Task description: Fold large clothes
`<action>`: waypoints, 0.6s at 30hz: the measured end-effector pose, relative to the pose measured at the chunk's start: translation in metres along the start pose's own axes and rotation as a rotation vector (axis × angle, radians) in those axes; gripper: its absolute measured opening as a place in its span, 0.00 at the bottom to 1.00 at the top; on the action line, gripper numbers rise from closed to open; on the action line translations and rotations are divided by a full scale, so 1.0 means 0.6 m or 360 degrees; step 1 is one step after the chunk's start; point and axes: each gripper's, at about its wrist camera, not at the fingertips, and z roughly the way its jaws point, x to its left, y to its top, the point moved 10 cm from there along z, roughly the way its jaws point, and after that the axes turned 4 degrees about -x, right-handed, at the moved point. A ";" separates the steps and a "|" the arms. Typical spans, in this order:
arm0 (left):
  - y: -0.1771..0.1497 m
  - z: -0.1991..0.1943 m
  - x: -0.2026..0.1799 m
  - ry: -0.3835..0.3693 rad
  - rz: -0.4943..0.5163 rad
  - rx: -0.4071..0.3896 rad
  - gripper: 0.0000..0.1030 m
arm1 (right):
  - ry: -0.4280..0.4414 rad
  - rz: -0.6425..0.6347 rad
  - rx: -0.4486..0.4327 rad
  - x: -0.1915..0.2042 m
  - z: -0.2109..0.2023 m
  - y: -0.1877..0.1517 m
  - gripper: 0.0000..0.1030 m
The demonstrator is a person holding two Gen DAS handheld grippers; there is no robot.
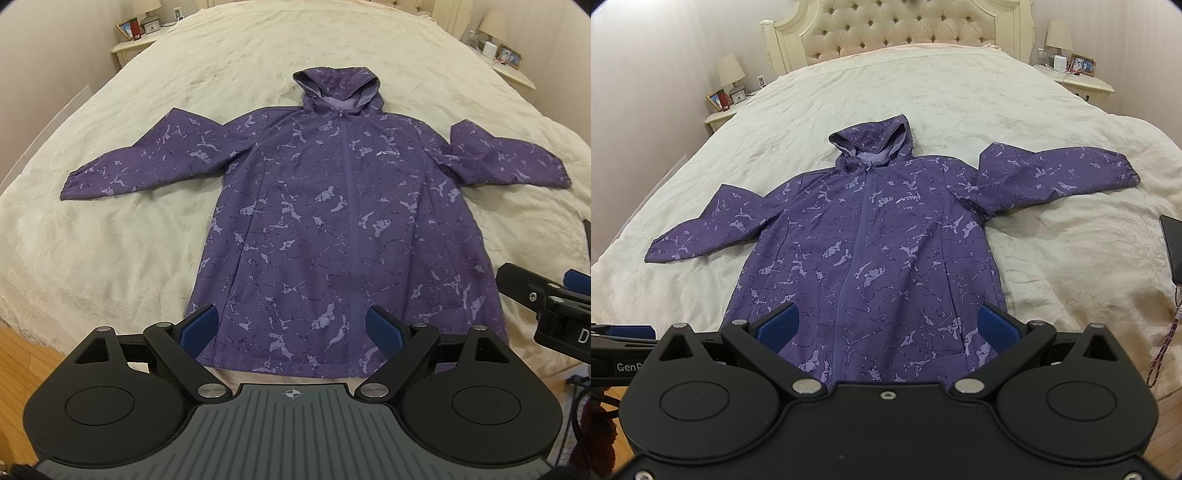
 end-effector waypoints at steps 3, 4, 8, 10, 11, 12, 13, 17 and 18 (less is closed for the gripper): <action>0.000 0.000 0.000 0.0002 0.0002 -0.0001 0.85 | 0.0002 0.0001 0.0000 -0.001 0.001 0.000 0.99; -0.001 0.000 0.000 0.0003 0.0002 0.0000 0.85 | 0.0002 0.0001 0.0000 -0.002 0.002 0.001 0.99; -0.003 0.003 -0.002 0.0005 0.0005 0.0004 0.85 | 0.0005 0.0002 0.0001 0.004 0.002 0.000 0.99; -0.003 0.003 -0.002 0.0007 0.0005 0.0004 0.85 | 0.0006 0.0002 0.0001 0.001 0.003 0.001 0.99; -0.003 0.003 -0.002 0.0008 0.0005 0.0003 0.85 | 0.0007 0.0003 0.0002 0.003 0.005 0.002 0.99; -0.003 0.003 -0.002 0.0006 0.0005 0.0004 0.85 | 0.0008 0.0005 0.0002 0.005 0.006 0.002 0.99; -0.003 0.003 -0.002 0.0006 0.0004 0.0004 0.85 | 0.0013 0.0006 0.0003 0.012 0.005 -0.001 0.99; -0.004 0.008 -0.004 0.0012 0.0008 0.0010 0.85 | 0.0017 0.0007 0.0007 0.016 0.009 -0.001 0.99; -0.003 0.007 -0.004 0.0011 0.0008 0.0011 0.85 | 0.0018 0.0008 0.0008 0.012 0.010 0.000 0.99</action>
